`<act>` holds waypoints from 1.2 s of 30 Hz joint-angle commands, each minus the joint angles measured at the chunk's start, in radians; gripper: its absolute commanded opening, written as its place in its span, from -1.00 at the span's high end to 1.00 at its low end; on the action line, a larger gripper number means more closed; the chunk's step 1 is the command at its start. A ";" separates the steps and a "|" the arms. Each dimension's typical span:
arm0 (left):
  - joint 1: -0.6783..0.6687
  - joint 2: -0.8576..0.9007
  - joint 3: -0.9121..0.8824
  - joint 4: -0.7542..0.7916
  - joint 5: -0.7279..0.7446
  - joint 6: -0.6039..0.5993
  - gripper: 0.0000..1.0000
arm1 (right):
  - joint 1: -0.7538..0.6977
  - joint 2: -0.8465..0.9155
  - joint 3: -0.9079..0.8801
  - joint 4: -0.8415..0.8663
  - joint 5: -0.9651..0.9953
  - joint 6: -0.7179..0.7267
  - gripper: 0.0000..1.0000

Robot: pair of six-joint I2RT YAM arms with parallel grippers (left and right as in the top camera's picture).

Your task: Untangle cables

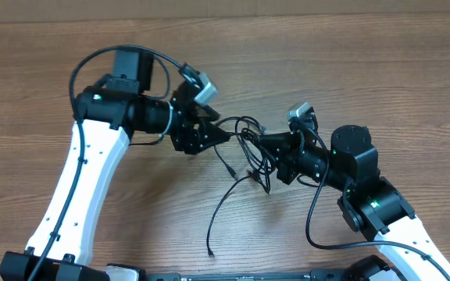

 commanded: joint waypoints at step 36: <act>-0.083 -0.006 -0.002 0.195 -0.361 -0.236 -0.99 | 0.002 0.082 0.021 -0.928 0.509 0.473 -0.18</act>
